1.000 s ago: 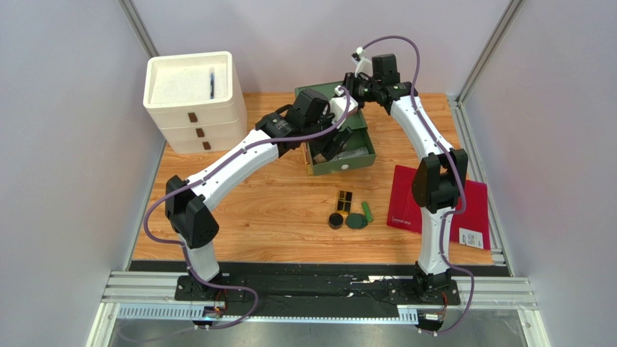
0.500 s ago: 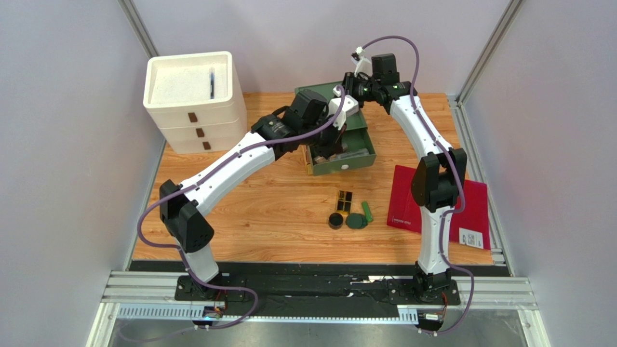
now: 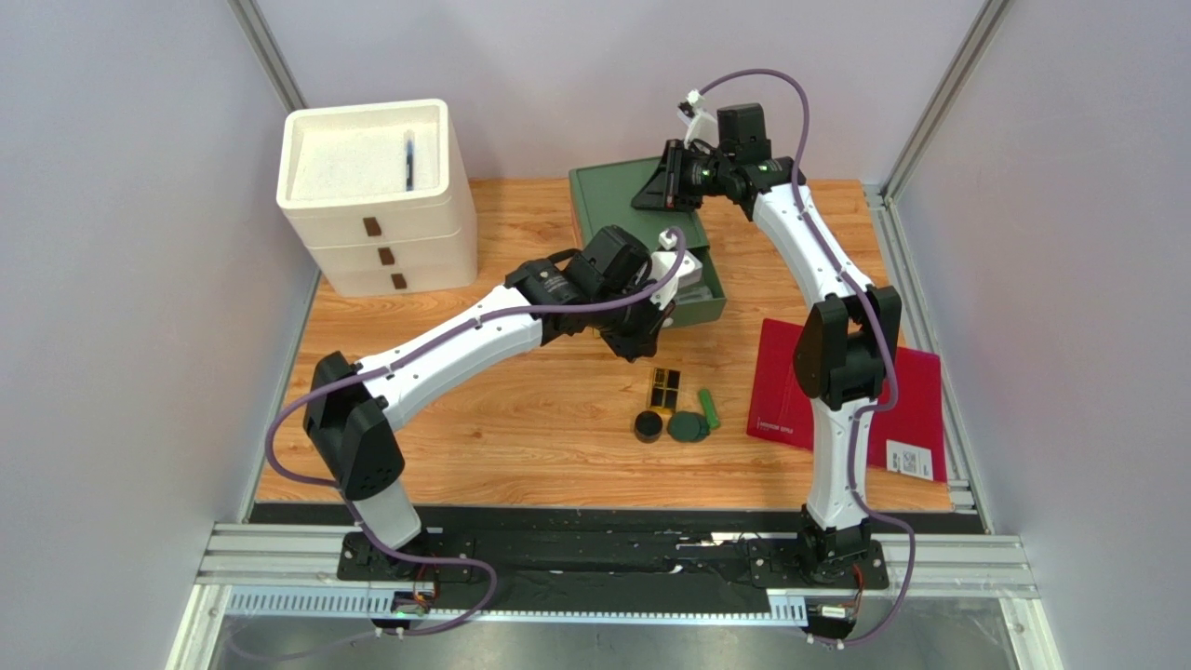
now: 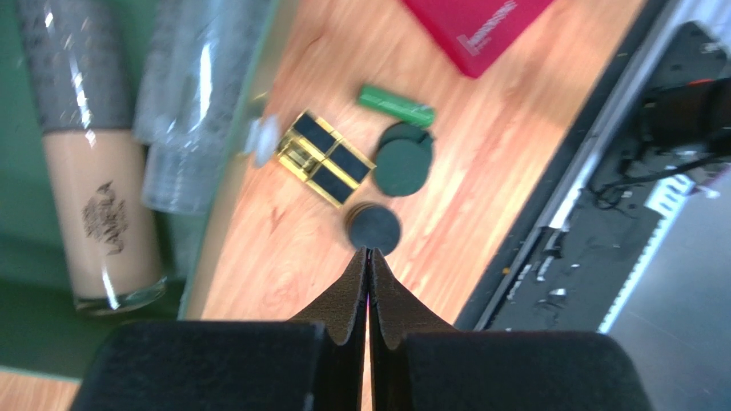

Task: Organize the makeup

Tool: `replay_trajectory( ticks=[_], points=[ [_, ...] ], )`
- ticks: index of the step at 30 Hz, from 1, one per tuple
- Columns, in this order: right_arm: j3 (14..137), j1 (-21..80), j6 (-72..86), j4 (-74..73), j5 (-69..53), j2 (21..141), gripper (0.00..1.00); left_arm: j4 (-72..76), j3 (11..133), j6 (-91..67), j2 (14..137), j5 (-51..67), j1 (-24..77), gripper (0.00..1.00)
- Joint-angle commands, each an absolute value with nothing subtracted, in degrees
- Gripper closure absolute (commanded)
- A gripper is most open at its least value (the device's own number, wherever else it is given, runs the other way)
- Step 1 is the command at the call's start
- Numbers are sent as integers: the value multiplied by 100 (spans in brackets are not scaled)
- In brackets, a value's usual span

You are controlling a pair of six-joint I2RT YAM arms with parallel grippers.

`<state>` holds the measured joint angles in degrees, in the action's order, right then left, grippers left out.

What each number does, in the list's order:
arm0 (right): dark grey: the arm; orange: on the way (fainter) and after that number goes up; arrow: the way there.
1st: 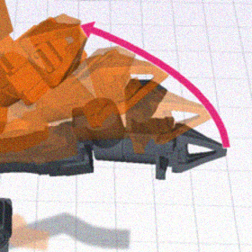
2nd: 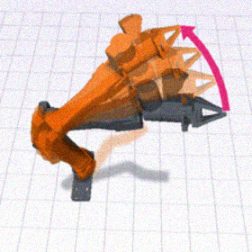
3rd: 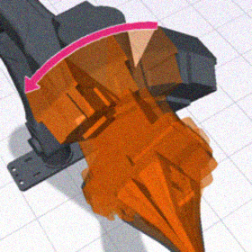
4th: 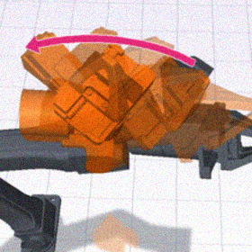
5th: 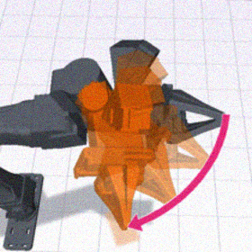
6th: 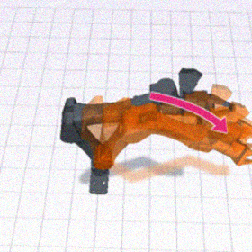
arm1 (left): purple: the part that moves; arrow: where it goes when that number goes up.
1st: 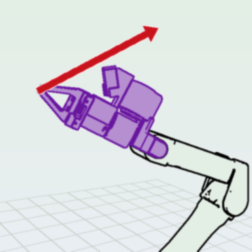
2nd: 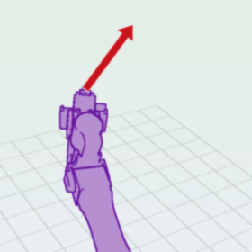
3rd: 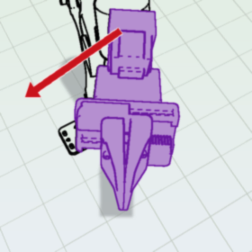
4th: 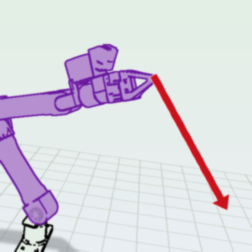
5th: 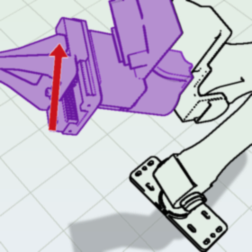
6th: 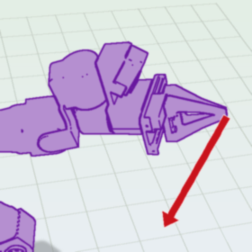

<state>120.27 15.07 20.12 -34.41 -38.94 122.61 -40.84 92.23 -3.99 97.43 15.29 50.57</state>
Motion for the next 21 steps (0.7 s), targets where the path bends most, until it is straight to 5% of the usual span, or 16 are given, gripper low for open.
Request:
replay_trajectory(
  ticks=[1, 21],
  points=[
    [11760, 1529, 1854, -4113, -3489, 12718, 85, -3710, 9123, -343, 9720, 697, 5036, 100],
    [11725, 1529, 1872, -4131, -3507, 12683, 85, -3226, 10248, -422, 10705, -1906, 4474, 100]
  ],
)
